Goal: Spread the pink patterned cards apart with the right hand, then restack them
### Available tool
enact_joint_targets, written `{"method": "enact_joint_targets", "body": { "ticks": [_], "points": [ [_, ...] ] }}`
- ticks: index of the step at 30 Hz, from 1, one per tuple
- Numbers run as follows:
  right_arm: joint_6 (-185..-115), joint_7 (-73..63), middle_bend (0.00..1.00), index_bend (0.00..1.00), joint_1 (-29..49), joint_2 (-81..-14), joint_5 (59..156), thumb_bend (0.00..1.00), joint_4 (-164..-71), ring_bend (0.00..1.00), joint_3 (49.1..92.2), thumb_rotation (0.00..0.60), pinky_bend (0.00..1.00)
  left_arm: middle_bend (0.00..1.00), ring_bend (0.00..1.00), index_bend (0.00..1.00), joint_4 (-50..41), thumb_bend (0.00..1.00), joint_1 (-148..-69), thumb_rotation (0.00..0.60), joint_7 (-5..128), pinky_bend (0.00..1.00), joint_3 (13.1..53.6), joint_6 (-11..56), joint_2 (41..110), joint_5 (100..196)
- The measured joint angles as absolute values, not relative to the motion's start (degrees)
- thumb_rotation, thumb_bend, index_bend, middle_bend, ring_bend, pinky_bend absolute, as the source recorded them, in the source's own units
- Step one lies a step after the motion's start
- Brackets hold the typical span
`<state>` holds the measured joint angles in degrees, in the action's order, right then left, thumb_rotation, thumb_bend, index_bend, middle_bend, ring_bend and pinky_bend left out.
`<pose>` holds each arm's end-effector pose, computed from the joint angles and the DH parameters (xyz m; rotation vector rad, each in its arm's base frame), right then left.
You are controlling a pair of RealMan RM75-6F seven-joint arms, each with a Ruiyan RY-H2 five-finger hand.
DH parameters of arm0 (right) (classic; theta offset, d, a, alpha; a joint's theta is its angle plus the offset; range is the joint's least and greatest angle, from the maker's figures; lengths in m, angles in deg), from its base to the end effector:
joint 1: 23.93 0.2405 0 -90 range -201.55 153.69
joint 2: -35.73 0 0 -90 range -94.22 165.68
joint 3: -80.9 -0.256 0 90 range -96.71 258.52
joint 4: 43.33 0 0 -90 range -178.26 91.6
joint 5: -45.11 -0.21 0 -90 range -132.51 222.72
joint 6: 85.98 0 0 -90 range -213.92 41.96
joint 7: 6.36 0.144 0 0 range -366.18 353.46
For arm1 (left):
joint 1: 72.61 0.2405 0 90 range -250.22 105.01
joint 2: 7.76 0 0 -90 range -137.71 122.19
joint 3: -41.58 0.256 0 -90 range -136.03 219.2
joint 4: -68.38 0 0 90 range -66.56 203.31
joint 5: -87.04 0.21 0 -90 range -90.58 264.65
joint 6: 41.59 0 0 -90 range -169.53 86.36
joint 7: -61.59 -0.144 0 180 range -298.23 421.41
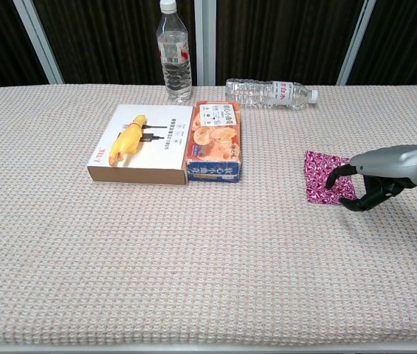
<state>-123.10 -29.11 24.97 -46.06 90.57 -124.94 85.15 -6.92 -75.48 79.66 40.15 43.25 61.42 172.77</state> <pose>-0.2372 -0.3307 -0.0205 2.0410 -1.1254 0.3225 -0.3683 0.1669 0.1596 -1.3090 -1.0204 -0.9419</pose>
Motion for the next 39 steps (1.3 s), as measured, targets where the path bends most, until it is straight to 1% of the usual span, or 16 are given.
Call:
{"method": "enact_joint_targets", "body": {
  "ticks": [12, 22, 32, 39],
  "points": [
    [-124.4, -29.8, 1.00, 0.19, 24.9, -45.3, 89.6, 0.42, -126.5, 1.00, 85.6, 0.242, 1.00, 0.22, 0.09, 0.21, -6.9, 0.04, -75.4, 0.600, 79.9, 0.27, 40.2, 43.4, 61.5, 172.9],
    [-125.0, -28.3, 1.00, 0.19, 25.0, -44.9, 90.7, 0.43, -125.9, 1.00, 83.8, 0.242, 1.00, 0.22, 0.09, 0.21, -6.6, 0.04, -75.3, 0.600, 80.1, 0.27, 40.1, 43.4, 61.5, 172.8],
    [-122.0, -27.2, 1.00, 0.19, 26.8, -47.9, 89.1, 0.43, -120.1, 1.00, 81.8, 0.242, 1.00, 0.22, 0.09, 0.21, -5.9, 0.04, -75.2, 0.600, 81.0, 0.27, 40.0, 43.3, 61.2, 172.4],
    [-118.8, -27.0, 1.00, 0.19, 28.4, -51.0, 86.8, 0.43, -114.7, 1.00, 81.6, 0.242, 1.00, 0.22, 0.09, 0.21, -5.4, 0.04, -75.2, 0.600, 81.5, 0.27, 39.8, 42.9, 61.2, 172.0]
  ]
}}
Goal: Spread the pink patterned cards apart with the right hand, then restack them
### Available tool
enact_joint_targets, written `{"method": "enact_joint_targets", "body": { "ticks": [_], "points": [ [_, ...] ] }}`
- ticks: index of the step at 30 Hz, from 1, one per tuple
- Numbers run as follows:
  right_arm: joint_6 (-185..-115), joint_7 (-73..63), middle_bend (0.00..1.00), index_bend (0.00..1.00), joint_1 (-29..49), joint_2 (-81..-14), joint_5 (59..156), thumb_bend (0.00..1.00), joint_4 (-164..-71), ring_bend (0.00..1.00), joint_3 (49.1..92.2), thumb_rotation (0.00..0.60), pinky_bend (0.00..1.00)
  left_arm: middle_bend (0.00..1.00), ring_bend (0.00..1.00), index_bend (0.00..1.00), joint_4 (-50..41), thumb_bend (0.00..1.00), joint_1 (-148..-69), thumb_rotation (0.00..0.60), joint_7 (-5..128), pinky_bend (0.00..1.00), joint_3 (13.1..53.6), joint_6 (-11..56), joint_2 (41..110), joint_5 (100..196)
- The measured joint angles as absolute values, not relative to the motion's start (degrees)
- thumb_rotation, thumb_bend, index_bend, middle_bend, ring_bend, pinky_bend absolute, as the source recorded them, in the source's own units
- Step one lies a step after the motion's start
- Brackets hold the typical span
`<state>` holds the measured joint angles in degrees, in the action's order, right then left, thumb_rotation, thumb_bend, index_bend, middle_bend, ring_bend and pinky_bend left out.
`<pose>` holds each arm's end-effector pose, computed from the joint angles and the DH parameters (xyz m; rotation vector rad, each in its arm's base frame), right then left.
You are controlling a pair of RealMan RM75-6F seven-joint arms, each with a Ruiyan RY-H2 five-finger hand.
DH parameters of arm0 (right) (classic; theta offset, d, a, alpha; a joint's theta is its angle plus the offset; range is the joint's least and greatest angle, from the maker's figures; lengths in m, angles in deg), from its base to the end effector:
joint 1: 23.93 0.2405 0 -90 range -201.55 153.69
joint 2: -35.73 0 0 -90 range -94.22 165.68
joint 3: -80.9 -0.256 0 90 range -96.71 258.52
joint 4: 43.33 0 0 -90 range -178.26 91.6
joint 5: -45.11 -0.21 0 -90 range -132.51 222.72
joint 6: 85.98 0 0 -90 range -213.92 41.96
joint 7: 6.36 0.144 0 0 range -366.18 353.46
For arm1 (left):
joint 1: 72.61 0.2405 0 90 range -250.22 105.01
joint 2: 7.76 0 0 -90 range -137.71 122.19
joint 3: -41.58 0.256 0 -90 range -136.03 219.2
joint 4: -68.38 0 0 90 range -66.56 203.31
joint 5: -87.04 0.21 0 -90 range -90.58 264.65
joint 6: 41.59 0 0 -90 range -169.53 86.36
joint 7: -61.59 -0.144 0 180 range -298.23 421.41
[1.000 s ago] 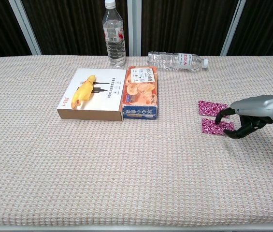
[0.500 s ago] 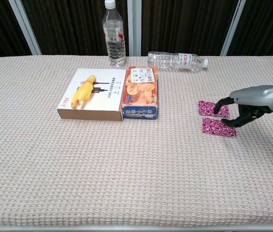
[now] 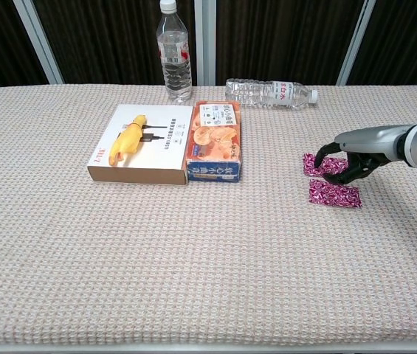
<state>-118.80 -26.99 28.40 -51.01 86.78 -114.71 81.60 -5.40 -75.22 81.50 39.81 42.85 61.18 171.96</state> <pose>-0.2264 -0.3723 -0.0310 1.9711 -1.1515 0.3645 -0.3758 0.1665 0.1662 -1.2865 -1.0260 -0.9347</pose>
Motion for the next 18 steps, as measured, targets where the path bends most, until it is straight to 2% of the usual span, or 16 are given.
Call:
{"method": "enact_joint_targets", "body": {
  "ticks": [6, 18],
  "points": [
    [-117.8, -27.2, 1.00, 0.19, 28.8, -51.3, 85.2, 0.43, -113.3, 1.00, 82.7, 0.242, 1.00, 0.22, 0.09, 0.21, -5.5, 0.04, -75.3, 0.600, 81.6, 0.27, 39.8, 42.7, 61.2, 172.1],
    [-119.2, -25.9, 1.00, 0.19, 26.5, -47.0, 84.8, 0.43, -115.7, 1.00, 84.6, 0.242, 1.00, 0.22, 0.09, 0.21, -6.7, 0.04, -75.8, 0.600, 80.0, 0.27, 39.9, 42.8, 61.1, 172.8]
  ]
}}
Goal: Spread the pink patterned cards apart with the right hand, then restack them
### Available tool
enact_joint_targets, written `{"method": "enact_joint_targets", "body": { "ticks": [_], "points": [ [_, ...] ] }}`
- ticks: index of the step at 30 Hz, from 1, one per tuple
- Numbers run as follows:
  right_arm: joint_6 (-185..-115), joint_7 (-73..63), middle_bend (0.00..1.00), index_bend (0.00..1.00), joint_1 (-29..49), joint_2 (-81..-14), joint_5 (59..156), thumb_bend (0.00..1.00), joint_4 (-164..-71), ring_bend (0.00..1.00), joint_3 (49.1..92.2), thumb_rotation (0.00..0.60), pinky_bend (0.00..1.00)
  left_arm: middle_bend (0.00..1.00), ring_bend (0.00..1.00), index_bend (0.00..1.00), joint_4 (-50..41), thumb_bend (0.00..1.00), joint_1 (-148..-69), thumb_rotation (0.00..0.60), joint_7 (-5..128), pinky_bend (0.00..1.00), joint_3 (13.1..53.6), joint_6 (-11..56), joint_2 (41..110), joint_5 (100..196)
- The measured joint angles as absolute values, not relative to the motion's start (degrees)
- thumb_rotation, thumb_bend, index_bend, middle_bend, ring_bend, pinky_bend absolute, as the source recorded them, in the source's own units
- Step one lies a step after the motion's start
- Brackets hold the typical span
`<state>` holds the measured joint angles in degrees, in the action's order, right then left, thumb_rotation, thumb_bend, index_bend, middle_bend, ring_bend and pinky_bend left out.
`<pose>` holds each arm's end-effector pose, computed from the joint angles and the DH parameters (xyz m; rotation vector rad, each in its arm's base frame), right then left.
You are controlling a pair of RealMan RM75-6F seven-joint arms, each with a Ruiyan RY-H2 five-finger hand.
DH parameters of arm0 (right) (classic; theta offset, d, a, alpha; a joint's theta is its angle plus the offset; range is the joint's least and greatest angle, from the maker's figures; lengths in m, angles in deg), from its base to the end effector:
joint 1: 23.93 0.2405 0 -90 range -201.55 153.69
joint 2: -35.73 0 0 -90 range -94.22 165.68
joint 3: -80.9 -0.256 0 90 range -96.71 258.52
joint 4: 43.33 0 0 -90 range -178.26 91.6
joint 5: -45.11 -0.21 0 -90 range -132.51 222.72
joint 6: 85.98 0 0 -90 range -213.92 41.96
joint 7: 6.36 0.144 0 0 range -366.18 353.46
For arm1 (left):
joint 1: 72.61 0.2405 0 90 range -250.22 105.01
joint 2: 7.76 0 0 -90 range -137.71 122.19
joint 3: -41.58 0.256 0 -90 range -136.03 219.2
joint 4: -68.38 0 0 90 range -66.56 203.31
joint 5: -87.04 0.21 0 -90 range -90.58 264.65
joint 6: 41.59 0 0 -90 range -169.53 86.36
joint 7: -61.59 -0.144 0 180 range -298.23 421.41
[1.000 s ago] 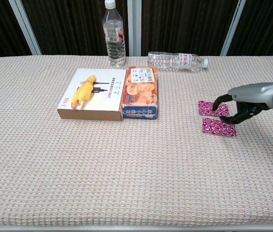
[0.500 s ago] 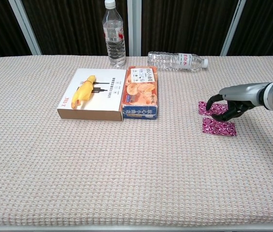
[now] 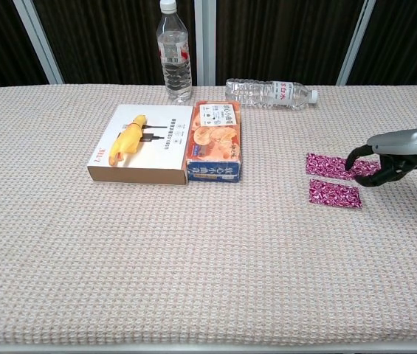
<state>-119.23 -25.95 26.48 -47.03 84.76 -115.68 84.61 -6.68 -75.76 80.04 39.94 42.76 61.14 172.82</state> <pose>-0.2619 -0.3654 -0.0040 1.8924 -1.1835 0.2871 -0.3690 0.1695 0.1615 -1.3134 -1.0198 -0.9405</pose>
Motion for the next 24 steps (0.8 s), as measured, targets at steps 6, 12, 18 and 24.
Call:
{"method": "enact_joint_targets", "body": {
  "ticks": [6, 12, 18, 24],
  "points": [
    [-119.0, -24.6, 1.00, 0.19, 25.1, -46.1, 85.9, 0.43, -115.4, 1.00, 85.1, 0.241, 1.00, 0.22, 0.09, 0.21, -7.2, 0.04, -75.8, 0.600, 79.5, 0.27, 39.9, 42.8, 60.9, 172.7],
    [-119.4, -23.3, 1.00, 0.19, 23.6, -44.8, 87.5, 0.43, -116.0, 1.00, 85.3, 0.240, 1.00, 0.22, 0.09, 0.21, -7.5, 0.04, -76.0, 0.600, 79.2, 0.27, 39.8, 42.7, 60.8, 172.8],
    [-119.9, -22.1, 1.00, 0.19, 22.0, -43.1, 89.0, 0.42, -116.9, 1.00, 85.7, 0.241, 1.00, 0.22, 0.09, 0.21, -7.5, 0.04, -76.0, 0.600, 79.2, 0.27, 39.8, 42.9, 60.9, 172.8],
    [-120.6, -20.7, 1.00, 0.19, 21.4, -42.5, 91.1, 0.42, -117.5, 1.00, 84.6, 0.241, 1.00, 0.22, 0.09, 0.21, -7.9, 0.04, -75.8, 0.600, 78.9, 0.27, 39.8, 43.2, 60.6, 172.8]
  ]
}}
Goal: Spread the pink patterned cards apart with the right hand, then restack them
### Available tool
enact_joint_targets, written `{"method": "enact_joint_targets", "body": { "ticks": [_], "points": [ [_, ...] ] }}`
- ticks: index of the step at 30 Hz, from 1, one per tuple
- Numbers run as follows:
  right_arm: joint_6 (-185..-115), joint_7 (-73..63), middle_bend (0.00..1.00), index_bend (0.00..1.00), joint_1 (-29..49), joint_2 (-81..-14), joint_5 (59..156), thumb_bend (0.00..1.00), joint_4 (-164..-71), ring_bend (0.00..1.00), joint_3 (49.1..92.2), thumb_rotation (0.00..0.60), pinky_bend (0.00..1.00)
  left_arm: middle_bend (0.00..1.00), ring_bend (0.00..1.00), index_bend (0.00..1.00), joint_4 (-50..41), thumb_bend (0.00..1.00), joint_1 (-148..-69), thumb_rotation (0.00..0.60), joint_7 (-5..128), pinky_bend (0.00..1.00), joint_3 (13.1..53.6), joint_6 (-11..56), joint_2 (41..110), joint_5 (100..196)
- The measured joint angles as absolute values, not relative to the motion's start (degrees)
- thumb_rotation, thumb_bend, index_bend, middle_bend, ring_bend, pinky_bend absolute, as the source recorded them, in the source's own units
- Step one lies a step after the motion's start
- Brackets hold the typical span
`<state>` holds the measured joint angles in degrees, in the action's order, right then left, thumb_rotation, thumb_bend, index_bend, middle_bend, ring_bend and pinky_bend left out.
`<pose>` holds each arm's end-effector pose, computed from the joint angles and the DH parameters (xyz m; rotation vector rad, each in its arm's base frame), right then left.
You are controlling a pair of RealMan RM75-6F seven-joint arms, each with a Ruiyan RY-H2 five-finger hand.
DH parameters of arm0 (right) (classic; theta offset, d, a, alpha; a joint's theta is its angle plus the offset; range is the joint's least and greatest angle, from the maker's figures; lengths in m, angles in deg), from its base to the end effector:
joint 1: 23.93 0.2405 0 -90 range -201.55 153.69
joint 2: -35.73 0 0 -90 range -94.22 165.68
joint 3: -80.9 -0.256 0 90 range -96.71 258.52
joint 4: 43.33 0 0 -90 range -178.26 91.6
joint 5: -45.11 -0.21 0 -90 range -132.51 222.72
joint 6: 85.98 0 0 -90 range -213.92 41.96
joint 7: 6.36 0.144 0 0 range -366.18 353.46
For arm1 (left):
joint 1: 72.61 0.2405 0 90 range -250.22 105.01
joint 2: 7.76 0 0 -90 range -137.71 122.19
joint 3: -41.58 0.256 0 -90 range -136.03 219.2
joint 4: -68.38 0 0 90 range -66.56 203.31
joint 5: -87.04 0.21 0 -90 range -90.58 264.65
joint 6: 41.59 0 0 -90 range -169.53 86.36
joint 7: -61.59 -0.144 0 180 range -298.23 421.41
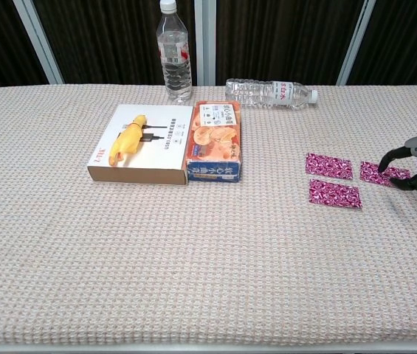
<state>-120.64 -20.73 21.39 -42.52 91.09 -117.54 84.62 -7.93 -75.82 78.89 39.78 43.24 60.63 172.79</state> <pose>-0.2910 -0.3501 0.0246 1.8326 -1.2067 0.2964 -0.3649 0.1704 0.1632 -1.3140 -1.0055 -0.9436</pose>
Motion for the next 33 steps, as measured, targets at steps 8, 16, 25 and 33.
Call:
{"method": "enact_joint_targets", "body": {
  "ticks": [8, 16, 25, 33],
  "points": [
    [-129.0, -19.9, 1.00, 0.38, 20.0, -42.0, 95.9, 0.10, -120.7, 1.00, 81.4, 0.330, 1.00, 0.22, 0.09, 0.21, -7.5, 0.04, -75.9, 0.600, 79.4, 0.27, 39.7, 43.0, 60.9, 172.6],
    [-142.9, -27.5, 1.00, 0.48, 18.9, -47.6, 97.7, 0.00, -119.6, 1.00, 77.5, 0.452, 1.00, 0.22, 0.09, 0.21, -6.6, 0.04, -75.6, 0.600, 80.7, 0.27, 39.7, 43.2, 61.0, 172.4],
    [-146.7, -44.8, 1.00, 0.52, 21.1, -54.4, 96.1, 0.00, -115.2, 1.00, 75.1, 0.530, 1.00, 0.22, 0.09, 0.21, -5.8, 0.04, -75.6, 0.600, 81.7, 0.27, 39.7, 43.2, 61.1, 172.5],
    [-144.3, -50.4, 1.00, 0.48, 21.9, -59.5, 88.4, 0.00, -111.9, 1.00, 72.7, 0.422, 1.00, 0.22, 0.09, 0.21, -4.9, 0.04, -75.5, 0.600, 82.7, 0.27, 39.8, 42.9, 61.2, 172.2]
  ]
}}
